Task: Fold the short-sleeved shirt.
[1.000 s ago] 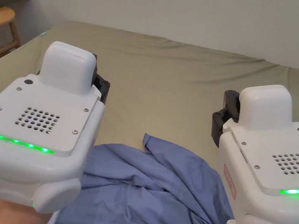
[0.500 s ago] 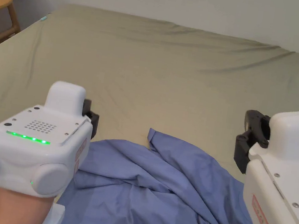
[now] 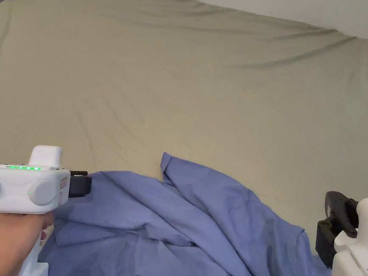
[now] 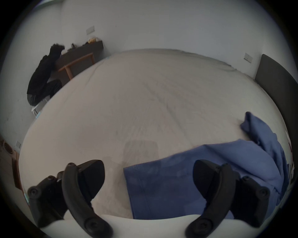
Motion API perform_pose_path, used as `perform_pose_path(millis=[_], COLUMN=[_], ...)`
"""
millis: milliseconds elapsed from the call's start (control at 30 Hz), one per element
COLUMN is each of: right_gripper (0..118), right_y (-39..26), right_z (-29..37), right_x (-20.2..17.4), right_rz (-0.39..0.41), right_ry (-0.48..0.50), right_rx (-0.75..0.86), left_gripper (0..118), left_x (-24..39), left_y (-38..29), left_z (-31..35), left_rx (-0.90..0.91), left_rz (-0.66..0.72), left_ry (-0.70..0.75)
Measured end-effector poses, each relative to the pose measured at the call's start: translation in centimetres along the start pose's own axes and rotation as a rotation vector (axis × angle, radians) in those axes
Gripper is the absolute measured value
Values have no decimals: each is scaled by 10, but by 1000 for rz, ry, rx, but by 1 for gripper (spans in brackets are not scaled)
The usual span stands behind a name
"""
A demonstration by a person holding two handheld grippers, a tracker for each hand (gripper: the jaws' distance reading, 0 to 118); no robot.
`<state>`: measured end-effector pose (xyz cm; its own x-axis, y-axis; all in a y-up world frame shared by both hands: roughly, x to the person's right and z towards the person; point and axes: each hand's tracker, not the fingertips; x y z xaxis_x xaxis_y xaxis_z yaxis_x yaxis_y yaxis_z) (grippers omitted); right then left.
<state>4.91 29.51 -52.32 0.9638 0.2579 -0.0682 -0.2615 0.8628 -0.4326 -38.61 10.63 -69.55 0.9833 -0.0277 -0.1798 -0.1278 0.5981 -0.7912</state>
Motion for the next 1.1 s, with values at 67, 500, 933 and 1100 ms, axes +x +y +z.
perform_pose_path(millis=[67, 500, 933, 1100], right_gripper=[1, 117, 117, 0], right_y=[0, 25, -49, -33], right_z=[-7, -168, -286, -275], right_x=[4, 4, -45, -26], right_rz=[6, 156, 410, 295], right_ry=[-1, 263, 365, 558], right_rx=[-15, -338, -621, -604], left_gripper=[81, 0, 0, 0], left_x=[2, 1, -10, -8], left_y=[-7, -10, -40, -44], left_z=[-10, 103, 154, 151], left_rx=[-17, 238, 260, 246], left_rz=[-6, -112, -144, -147], left_ry=[-3, -80, -82, -74])
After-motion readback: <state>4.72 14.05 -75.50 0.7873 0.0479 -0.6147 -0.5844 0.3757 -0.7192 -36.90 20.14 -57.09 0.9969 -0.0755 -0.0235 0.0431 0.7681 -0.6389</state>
